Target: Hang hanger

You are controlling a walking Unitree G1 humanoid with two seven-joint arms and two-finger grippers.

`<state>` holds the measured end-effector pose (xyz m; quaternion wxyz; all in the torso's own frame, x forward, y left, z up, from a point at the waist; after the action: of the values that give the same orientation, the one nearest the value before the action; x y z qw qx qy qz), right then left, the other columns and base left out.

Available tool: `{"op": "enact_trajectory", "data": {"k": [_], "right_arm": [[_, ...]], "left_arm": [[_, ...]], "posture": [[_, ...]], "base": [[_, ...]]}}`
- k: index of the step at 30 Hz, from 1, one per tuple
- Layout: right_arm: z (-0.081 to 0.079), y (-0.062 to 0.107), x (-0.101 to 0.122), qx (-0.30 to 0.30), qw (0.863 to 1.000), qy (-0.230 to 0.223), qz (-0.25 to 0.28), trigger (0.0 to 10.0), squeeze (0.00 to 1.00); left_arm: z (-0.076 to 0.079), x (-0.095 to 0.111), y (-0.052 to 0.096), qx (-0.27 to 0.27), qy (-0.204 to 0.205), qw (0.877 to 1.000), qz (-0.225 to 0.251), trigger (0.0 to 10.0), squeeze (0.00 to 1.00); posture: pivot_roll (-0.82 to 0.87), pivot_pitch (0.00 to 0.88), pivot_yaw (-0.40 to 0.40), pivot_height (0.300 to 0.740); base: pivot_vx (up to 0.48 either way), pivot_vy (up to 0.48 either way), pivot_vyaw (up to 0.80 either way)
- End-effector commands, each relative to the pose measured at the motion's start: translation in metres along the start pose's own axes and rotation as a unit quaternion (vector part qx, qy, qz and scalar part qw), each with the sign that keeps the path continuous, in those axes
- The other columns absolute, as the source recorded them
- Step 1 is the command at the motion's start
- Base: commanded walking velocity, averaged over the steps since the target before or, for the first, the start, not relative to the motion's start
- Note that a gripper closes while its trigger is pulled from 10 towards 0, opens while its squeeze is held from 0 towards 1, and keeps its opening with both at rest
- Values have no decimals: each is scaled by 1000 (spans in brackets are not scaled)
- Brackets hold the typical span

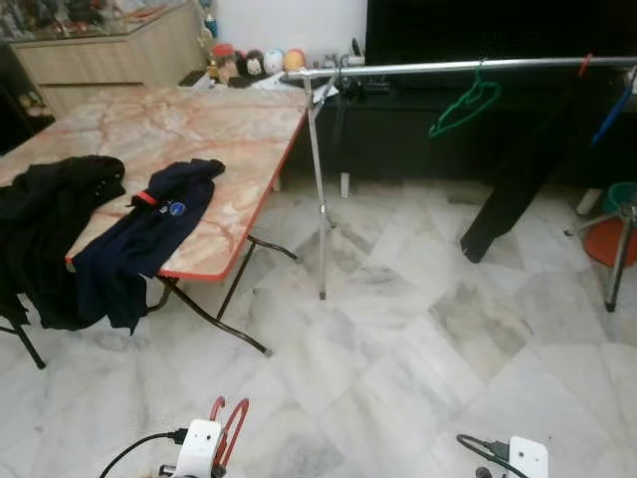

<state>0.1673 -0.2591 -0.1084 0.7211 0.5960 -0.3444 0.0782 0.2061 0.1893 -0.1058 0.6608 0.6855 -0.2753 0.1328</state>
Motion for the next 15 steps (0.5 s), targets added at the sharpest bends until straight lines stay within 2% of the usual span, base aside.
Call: {"op": "enact_trajectory", "data": {"k": [1,3,13,15], "right_arm": [[-2,0,-3,4,1000,-3,-3,10000,0],[-3,0,-2,4,1000,-5,-3,10000,0],[-4,0,-2,7,1000,-4,-3,10000,0],[-4,0,-2,7,1000,-4,-3,10000,0]], "left_arm": [[-4,-5,1,2,-8,1000,-5,10000,0],[-4,-5,1,1,-9,1000,-6,10000,0],[-2,-6,1,0,-10,1000,-8,10000,0],[-2,-6,1,-1,-10,1000,-8,10000,0]], "posture": [[-89,0,82,740],[-88,0,82,740],[-83,0,79,740],[-83,0,79,740]], "base": [[247,0,0],[249,0,-203],[251,0,-621],[251,0,0]]}}
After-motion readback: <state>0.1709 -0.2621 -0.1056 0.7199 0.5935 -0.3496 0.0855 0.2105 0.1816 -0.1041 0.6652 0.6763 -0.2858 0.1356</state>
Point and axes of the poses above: a point about 5 cm out from each wrist's last joint towards the gripper, its own y axis pointing back from the gripper into the wrist, its own x axis along the axis of the wrist's last joint, z = x × y, the point moved 3 cm from there along -y, pointing out of the wrist towards the gripper, and after that the axes turned 3 degrees about -y, right-handed, at the moved point
